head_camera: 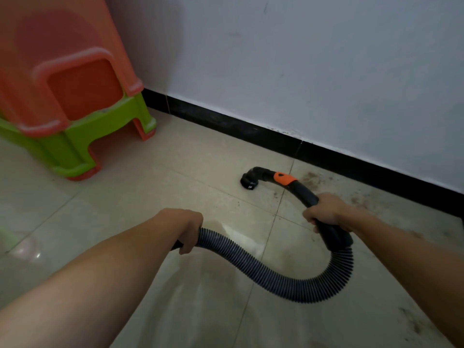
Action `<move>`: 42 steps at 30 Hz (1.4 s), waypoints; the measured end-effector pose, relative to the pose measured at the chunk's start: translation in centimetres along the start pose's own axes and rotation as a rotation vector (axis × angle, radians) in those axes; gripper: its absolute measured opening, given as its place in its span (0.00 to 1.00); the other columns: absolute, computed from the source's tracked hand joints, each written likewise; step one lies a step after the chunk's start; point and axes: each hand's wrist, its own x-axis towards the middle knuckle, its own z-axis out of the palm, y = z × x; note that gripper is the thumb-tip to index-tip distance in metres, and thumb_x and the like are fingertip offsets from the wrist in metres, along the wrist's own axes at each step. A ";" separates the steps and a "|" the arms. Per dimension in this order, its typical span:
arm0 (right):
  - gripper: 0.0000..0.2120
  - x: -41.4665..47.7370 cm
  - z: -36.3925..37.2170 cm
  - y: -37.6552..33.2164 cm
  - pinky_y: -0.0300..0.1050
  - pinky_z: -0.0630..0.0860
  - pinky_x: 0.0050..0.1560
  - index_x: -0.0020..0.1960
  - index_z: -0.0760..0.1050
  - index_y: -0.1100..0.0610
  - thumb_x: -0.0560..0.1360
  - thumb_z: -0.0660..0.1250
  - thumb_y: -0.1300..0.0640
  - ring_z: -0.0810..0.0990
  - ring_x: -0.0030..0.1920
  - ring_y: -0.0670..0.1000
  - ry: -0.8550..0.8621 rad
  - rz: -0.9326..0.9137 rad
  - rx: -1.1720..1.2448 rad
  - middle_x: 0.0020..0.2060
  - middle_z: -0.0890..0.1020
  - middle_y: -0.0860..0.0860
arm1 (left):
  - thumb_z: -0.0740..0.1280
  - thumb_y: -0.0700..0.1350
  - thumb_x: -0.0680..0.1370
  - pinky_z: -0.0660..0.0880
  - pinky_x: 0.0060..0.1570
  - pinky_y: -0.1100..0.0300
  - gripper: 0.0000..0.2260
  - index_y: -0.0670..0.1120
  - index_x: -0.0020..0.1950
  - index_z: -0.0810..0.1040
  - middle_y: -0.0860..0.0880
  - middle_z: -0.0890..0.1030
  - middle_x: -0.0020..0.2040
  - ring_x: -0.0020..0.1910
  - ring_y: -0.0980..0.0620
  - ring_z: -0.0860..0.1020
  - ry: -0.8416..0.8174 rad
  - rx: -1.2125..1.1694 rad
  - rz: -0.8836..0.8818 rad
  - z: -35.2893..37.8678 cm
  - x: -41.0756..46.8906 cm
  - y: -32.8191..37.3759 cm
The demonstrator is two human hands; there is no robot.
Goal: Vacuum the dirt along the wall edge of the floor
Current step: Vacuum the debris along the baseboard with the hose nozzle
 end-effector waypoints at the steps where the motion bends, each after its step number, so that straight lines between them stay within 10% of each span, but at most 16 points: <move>1: 0.13 0.0 0.6 -0.4 0.41 0.78 0.27 0.50 0.74 0.66 0.67 0.70 0.67 0.81 0.26 0.53 -0.020 -0.006 0.011 0.28 0.80 0.56 | 0.77 0.42 0.64 0.79 0.48 0.52 0.20 0.45 0.54 0.76 0.45 0.81 0.52 0.49 0.46 0.81 -0.009 -0.006 -0.018 0.2 -0.2 -0.7; 18: 0.20 -4.1 -5.5 3.4 0.46 0.79 0.30 0.50 0.75 0.67 0.59 0.72 0.65 0.84 0.29 0.56 -0.016 0.192 -0.065 0.27 0.83 0.57 | 0.77 0.48 0.61 0.79 0.44 0.54 0.17 0.49 0.48 0.81 0.49 0.83 0.45 0.43 0.48 0.81 -0.052 -0.035 0.080 -0.5 0.4 2.0; 42: 0.14 -3.7 5.8 -1.1 0.45 0.79 0.31 0.53 0.73 0.62 0.68 0.70 0.66 0.81 0.28 0.55 -0.061 -0.100 -0.065 0.35 0.81 0.60 | 0.78 0.45 0.67 0.76 0.45 0.54 0.22 0.43 0.59 0.79 0.45 0.82 0.54 0.51 0.45 0.81 -0.104 0.097 -0.122 1.8 -2.8 -2.1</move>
